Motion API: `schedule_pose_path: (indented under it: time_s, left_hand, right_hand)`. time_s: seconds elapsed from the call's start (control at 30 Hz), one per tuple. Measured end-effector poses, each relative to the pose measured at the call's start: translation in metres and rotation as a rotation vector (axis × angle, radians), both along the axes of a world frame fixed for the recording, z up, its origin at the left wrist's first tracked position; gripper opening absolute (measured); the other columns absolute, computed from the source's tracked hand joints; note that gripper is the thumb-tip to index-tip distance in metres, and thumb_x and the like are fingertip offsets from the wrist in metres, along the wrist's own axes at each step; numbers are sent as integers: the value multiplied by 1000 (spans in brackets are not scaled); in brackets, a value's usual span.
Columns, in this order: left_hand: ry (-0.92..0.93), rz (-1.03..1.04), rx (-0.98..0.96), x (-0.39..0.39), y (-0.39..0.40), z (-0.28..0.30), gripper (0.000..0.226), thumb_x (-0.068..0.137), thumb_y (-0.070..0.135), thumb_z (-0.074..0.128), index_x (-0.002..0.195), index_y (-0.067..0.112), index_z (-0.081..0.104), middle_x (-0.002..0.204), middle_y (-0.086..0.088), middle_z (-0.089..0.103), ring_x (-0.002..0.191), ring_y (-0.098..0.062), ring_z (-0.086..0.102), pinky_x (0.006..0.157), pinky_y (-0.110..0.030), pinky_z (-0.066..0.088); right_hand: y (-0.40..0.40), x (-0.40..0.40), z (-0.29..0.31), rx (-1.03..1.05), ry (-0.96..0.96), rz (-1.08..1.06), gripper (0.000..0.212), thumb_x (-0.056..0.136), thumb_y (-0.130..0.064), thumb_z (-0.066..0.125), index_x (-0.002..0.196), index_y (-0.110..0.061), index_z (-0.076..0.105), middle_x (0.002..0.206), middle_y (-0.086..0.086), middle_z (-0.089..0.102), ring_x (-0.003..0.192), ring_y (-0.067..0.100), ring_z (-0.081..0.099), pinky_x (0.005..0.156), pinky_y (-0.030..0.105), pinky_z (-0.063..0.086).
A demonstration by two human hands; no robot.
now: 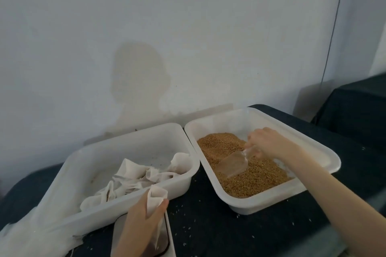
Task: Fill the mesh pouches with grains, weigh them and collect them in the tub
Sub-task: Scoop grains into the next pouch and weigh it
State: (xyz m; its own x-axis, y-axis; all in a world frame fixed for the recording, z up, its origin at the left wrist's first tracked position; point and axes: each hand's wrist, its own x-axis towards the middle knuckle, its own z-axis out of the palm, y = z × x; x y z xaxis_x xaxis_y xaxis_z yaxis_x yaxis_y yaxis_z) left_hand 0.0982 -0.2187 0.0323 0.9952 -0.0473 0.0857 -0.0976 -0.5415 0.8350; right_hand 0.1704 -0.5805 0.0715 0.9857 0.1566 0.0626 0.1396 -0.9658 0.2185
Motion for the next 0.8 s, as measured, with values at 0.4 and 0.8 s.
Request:
schedule_pose_path:
  time_s: [0.4,0.8]
  left_hand:
    - [57,33,52,-6,-4,6,47,96,23,53,138,9,40,133,-11,51,122,-20,46,98,-25,32]
    - [54,18,-34,-8,-9,5,51,91,24,59,137,7,44,121,-9,58,110,-19,53,92,-23,40]
  right_hand:
    - [-19,-24,25,92,49,-43,28,85,-21,65,110,-33,66,110,-16,59,93,9,58,88,25,45]
    - [-3,-21,18,125,81,36,27,84,-22,69,111,-25,65,105,-12,65,89,7,59,89,21,45]
